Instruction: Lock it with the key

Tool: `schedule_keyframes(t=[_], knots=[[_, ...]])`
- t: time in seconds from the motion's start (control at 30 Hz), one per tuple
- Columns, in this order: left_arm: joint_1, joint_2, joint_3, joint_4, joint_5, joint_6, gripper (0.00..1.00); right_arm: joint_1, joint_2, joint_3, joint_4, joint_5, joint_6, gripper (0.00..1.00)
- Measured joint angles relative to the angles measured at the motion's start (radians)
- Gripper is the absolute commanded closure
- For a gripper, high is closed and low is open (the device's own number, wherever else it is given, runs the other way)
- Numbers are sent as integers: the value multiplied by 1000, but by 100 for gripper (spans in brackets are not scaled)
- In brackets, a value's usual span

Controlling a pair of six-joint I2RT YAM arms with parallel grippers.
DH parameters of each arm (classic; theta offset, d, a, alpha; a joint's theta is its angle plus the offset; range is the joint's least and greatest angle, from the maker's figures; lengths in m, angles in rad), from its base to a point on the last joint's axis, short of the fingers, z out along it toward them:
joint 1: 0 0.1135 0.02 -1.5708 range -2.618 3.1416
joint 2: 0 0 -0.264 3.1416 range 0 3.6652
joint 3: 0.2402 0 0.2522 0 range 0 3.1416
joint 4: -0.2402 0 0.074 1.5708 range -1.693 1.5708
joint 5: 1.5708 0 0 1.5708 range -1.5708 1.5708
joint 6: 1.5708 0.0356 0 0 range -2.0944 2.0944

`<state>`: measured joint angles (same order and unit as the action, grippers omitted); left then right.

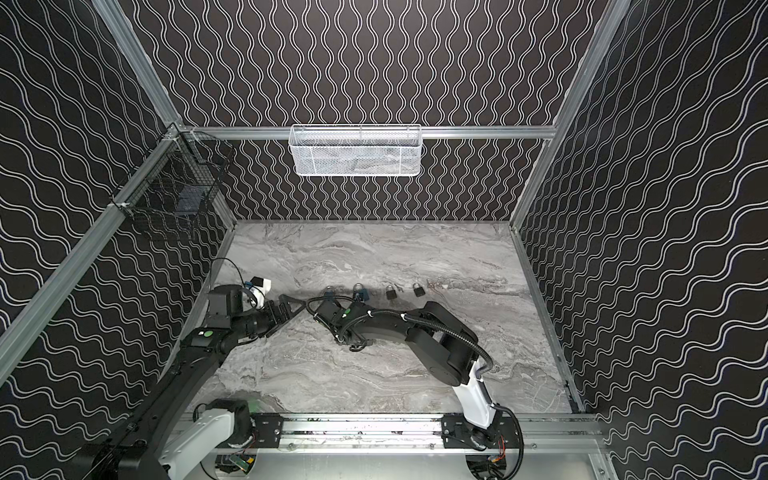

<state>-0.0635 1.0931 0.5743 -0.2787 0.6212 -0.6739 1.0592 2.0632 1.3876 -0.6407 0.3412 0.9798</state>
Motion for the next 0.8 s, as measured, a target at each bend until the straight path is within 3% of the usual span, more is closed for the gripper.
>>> schedule_keyframes(t=[0.3, 0.43, 0.8], knots=[[0, 23, -11, 21, 30, 0, 1, 1, -48, -72, 82, -10, -38, 86], [0, 42, -26, 49, 69, 0, 1, -4, -120, -168, 193, -48, -154, 87], [-77, 179, -67, 214, 126, -35, 5, -67, -269, -239, 256, -280, -409, 91]])
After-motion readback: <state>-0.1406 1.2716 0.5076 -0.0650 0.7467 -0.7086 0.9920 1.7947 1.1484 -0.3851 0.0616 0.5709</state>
